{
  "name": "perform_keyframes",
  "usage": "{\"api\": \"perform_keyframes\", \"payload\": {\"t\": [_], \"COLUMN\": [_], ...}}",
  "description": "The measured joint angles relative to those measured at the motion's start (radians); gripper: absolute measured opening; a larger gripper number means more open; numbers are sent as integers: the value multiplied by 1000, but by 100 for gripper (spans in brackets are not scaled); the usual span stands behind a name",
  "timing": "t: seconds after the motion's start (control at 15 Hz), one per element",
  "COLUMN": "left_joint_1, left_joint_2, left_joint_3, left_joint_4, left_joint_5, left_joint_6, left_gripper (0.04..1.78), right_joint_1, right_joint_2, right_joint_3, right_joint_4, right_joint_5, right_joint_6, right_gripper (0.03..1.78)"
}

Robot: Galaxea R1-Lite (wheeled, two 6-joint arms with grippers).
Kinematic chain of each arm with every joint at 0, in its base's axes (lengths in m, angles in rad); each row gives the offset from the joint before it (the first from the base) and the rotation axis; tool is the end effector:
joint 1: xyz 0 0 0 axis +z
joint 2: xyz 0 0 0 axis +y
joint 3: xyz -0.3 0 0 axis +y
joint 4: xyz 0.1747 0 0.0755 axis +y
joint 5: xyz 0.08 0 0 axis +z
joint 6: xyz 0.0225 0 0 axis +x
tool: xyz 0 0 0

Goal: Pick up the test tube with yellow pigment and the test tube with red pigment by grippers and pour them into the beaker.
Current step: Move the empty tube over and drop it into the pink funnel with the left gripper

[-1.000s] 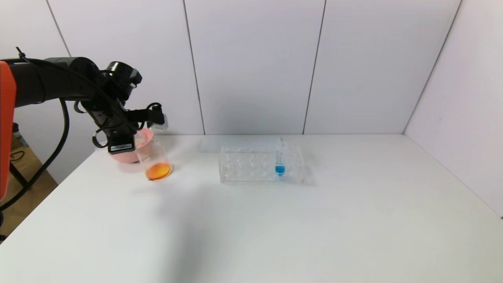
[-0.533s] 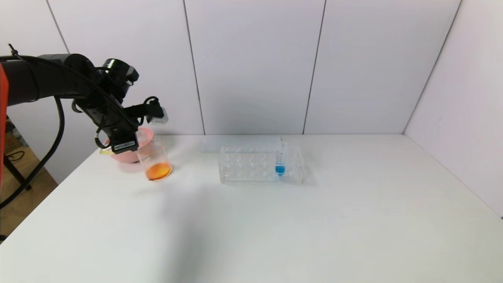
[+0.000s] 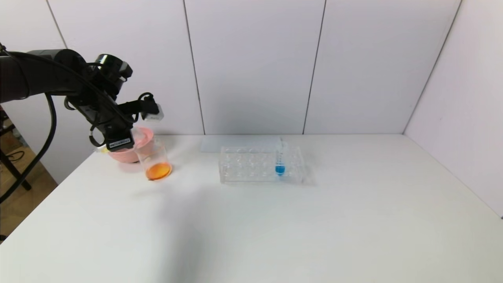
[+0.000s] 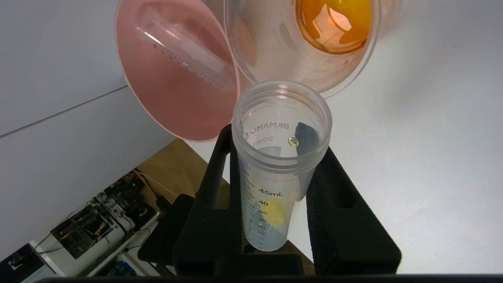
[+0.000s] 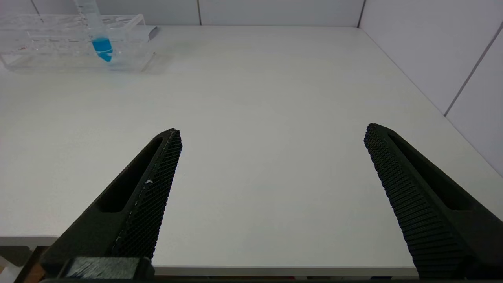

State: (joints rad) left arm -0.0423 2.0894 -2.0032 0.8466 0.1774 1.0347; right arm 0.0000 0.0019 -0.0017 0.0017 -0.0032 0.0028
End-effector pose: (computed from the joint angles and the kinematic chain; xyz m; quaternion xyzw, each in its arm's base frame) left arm 0.3899 -0.0125 0.2387 0.4836 0.4183 -0.1687 0.7502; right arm -0.0228 -0.0001 0.0758 0.0014 0.0009 -0.0016 1.0000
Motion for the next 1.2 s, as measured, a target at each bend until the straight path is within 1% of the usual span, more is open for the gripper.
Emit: {"api": "perform_keyframes", "payload": {"t": [0.27, 0.33, 0.47, 0.67, 0.87, 1.2], "left_joint_1": [7, 9, 26, 79, 129, 166], "left_joint_2": [-25, -33, -52, -74, -93, -117], "left_joint_3": [0, 0, 4, 15, 17, 26], "left_joint_4": [-25, -31, -40, -85, -131, -265], "left_joint_5": [-15, -46, -137, -250, -314, -435], "left_joint_6": [-167, -214, -311, -412, -526, -711], "left_gripper": [47, 47, 47, 47, 47, 47], "right_joint_1": [0, 0, 0, 0, 0, 0], "right_joint_2": [0, 0, 0, 0, 0, 0], "right_joint_3": [0, 0, 0, 0, 0, 0], "right_joint_4": [0, 0, 0, 0, 0, 0], "right_joint_5": [0, 0, 0, 0, 0, 0], "right_joint_6": [0, 0, 0, 0, 0, 0], "right_gripper": [170, 170, 170, 170, 170, 170]}}
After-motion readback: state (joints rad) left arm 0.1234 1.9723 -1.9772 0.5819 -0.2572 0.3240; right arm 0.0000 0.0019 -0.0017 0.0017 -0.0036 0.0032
